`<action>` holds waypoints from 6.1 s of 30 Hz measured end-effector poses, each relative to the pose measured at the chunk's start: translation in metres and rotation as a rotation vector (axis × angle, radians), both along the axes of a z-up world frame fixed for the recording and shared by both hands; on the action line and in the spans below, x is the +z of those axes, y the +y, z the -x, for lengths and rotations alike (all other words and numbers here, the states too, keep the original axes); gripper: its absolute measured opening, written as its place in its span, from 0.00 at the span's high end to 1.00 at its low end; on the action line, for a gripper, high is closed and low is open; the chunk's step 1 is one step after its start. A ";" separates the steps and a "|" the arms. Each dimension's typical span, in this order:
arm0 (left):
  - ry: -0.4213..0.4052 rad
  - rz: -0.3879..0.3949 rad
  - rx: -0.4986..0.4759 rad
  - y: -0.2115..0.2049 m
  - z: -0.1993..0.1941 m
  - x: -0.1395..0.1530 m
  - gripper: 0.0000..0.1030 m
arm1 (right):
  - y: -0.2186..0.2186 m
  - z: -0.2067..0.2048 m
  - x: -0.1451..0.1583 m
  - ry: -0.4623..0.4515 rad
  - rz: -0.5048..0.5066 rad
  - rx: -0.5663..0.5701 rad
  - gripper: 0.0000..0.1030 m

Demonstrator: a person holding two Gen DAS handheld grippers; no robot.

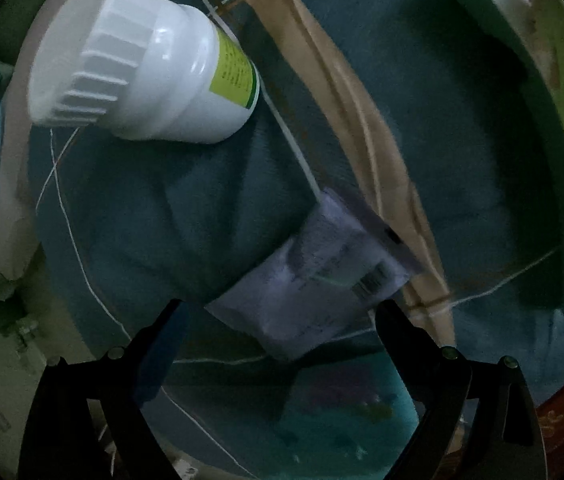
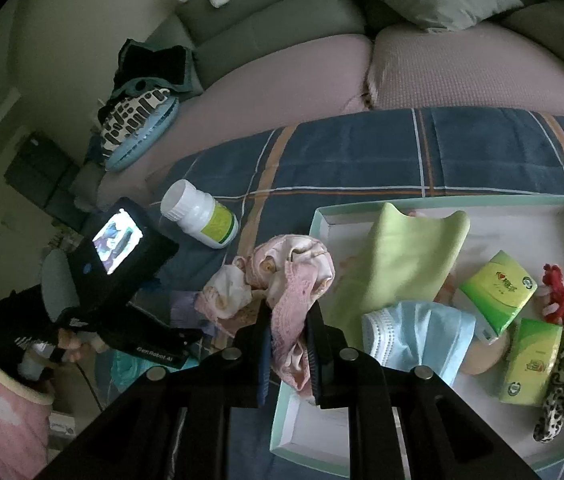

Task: Organize soft objects
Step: 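Grasp the purple packet with the left gripper while the right gripper holds the pink cloth, then carry the purple packet and pink cloth over the tray with both grippers, then lower the purple packet and pink cloth into the tray and open both grippers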

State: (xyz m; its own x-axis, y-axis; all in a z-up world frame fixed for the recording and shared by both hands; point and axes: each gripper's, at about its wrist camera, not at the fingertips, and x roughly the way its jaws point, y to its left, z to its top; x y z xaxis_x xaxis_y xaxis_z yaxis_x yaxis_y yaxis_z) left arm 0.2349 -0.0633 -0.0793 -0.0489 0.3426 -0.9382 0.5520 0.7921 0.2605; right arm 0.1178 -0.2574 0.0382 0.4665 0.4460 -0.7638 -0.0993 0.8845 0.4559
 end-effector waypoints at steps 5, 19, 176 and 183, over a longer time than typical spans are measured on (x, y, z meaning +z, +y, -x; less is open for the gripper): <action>0.025 0.009 -0.048 -0.009 -0.001 -0.017 0.09 | -0.005 0.000 0.000 0.000 0.000 -0.015 0.84; 0.073 0.178 0.100 0.034 -0.045 -0.016 0.22 | -0.007 0.000 0.001 0.002 0.000 -0.021 0.84; -0.551 0.596 0.468 -0.072 0.150 0.095 0.00 | -0.096 0.105 -0.032 0.064 0.271 -0.241 0.00; -0.577 0.539 0.504 -0.061 0.167 0.095 0.00 | -0.088 0.120 -0.033 0.069 0.295 -0.234 0.00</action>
